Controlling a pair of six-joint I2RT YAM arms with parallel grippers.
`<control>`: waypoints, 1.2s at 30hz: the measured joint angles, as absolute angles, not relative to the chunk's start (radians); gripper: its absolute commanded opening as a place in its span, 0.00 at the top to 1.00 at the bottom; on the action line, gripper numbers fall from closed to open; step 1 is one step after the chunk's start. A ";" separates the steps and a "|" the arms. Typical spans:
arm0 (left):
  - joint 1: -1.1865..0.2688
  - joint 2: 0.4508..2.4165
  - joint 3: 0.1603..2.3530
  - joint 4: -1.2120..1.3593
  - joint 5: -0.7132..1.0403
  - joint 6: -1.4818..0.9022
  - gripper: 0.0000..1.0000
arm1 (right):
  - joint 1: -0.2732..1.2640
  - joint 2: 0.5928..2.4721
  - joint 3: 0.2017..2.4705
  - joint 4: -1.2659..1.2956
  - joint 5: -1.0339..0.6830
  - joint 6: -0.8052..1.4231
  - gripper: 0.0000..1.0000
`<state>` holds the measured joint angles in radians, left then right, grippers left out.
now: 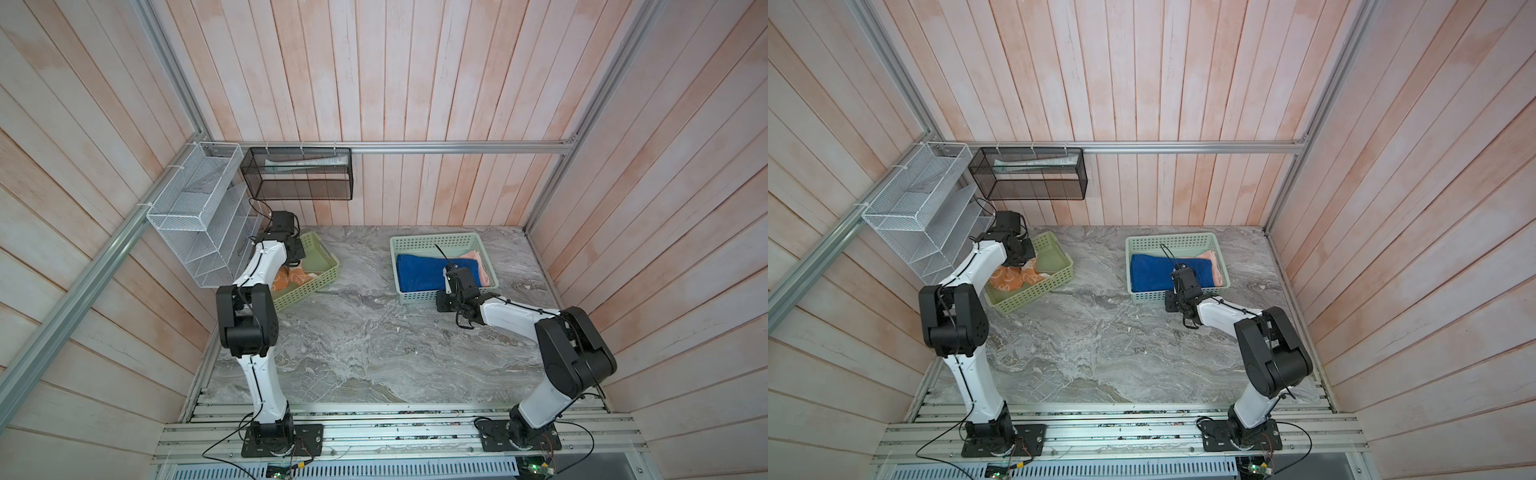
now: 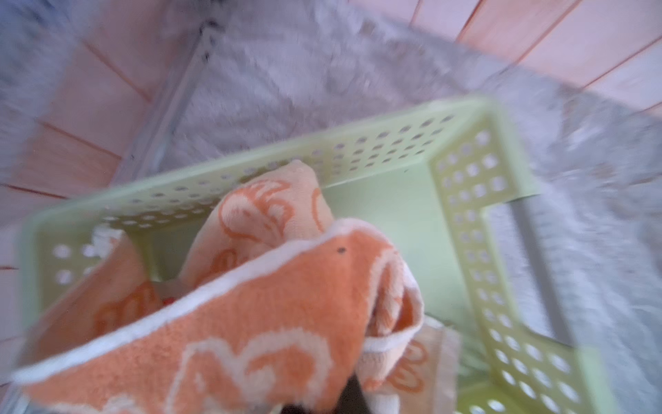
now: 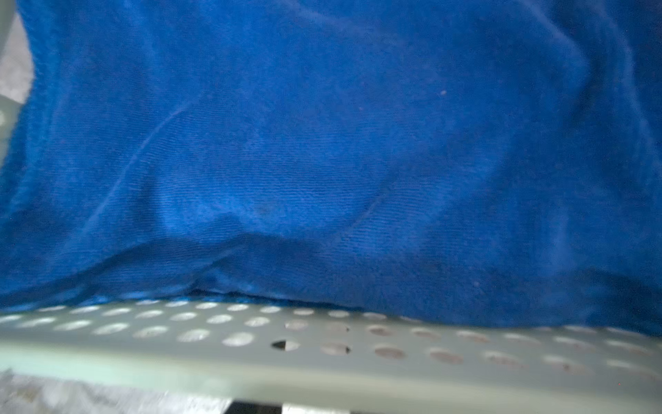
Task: Fold and stack the towels
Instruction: 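Reach the left gripper to the orange towel basket while the right gripper withdraws, then lift the orange towel out with the left gripper and drop it on the table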
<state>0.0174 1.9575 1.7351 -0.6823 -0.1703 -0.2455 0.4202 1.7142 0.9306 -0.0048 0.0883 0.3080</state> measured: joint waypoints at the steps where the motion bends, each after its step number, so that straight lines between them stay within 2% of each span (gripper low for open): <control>1: 0.002 1.915 1.743 -0.689 -0.173 -0.235 0.96 | 0.404 1.745 0.960 0.000 0.086 0.295 0.70; 7: -0.136 1.713 1.832 -0.742 -0.189 -0.194 0.96 | 0.363 1.842 1.113 -0.020 0.071 0.231 0.70; 13: -0.358 1.490 1.868 -0.743 -0.126 -0.189 0.96 | 0.361 1.759 1.158 -0.047 0.006 0.205 0.66; 17: -0.402 1.340 1.727 -0.642 0.019 -0.282 0.80 | 0.361 1.607 1.122 -0.055 -0.043 0.209 0.65; 20: -0.389 1.272 1.528 -0.542 0.122 -0.390 0.50 | 0.362 1.491 1.071 -0.060 -0.080 0.219 0.65; 22: -0.380 1.274 1.403 -0.508 0.149 -0.461 0.41 | 0.366 1.445 1.046 -0.068 -0.100 0.233 0.65; 26: -0.311 1.373 1.209 -0.535 0.146 -0.546 0.40 | 0.408 1.415 0.991 -0.109 -0.121 0.260 0.65; 29: -0.277 1.406 1.126 -0.577 0.113 -0.558 0.42 | 0.464 1.420 0.945 -0.141 -0.131 0.288 0.65; 36: -0.392 1.340 1.019 -0.546 0.102 -0.545 0.44 | 0.588 1.495 0.925 -0.181 -0.161 0.371 0.62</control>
<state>-0.3916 1.3396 1.0195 -0.5465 0.1020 -0.5449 0.5880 1.4948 0.9253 -0.1814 -0.1612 0.3706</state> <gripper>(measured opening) 0.567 0.365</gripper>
